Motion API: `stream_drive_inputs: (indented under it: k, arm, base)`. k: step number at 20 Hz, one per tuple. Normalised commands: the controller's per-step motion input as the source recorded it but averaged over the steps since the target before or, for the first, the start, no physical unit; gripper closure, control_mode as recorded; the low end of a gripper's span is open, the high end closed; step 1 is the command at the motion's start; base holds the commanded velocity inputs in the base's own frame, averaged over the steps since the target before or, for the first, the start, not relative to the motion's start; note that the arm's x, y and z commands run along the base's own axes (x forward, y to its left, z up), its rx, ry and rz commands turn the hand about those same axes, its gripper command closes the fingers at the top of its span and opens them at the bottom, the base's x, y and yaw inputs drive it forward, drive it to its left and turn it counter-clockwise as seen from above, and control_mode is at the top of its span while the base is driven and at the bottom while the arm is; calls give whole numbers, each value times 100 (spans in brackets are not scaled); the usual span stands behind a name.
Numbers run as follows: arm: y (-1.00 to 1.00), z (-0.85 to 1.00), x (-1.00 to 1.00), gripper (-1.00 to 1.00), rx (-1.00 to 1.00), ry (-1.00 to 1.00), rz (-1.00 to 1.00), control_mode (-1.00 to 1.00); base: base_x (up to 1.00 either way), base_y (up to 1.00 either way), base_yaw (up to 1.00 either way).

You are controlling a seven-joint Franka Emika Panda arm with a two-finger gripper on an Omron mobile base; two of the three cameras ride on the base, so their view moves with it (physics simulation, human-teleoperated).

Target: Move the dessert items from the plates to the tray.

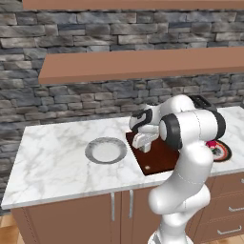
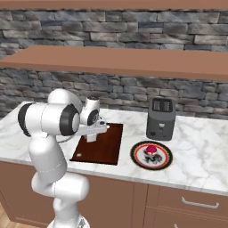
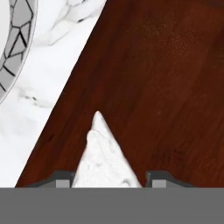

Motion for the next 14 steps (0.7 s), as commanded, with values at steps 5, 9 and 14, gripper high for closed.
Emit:
stream_drive_inputs:
  k: [5, 9, 14]
  arm:
    - [0, -5, 0, -100, 0, 0, 0, -100]
    - [0, 40, 0, -100, 0, 0, -6, -100]
    - [-6, 67, 0, -100, 0, 4, -12, -100]
  base:
    - [0, 0, 0]
    - [0, 0, 0]
    - [0, 0, 0]
